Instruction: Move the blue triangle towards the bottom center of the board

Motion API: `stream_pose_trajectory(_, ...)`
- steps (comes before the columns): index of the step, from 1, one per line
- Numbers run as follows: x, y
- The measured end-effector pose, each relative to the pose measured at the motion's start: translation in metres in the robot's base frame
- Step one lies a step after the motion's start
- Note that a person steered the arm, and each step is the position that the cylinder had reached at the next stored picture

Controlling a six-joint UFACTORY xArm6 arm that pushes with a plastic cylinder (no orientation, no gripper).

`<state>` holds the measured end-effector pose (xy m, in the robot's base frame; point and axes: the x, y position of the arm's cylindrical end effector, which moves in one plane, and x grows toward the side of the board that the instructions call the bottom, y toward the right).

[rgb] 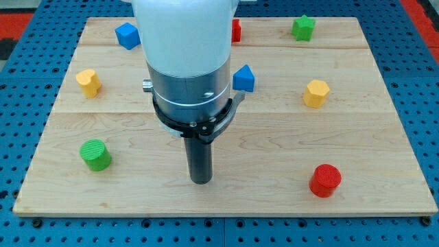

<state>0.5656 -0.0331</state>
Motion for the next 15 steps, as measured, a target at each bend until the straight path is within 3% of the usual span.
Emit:
stream_pose_trajectory(2, -0.001, -0.007)
stream_pose_trajectory(4, -0.096, 0.003)
stream_pose_trajectory(5, -0.098, 0.028)
stream_pose_trajectory(15, -0.105, 0.038)
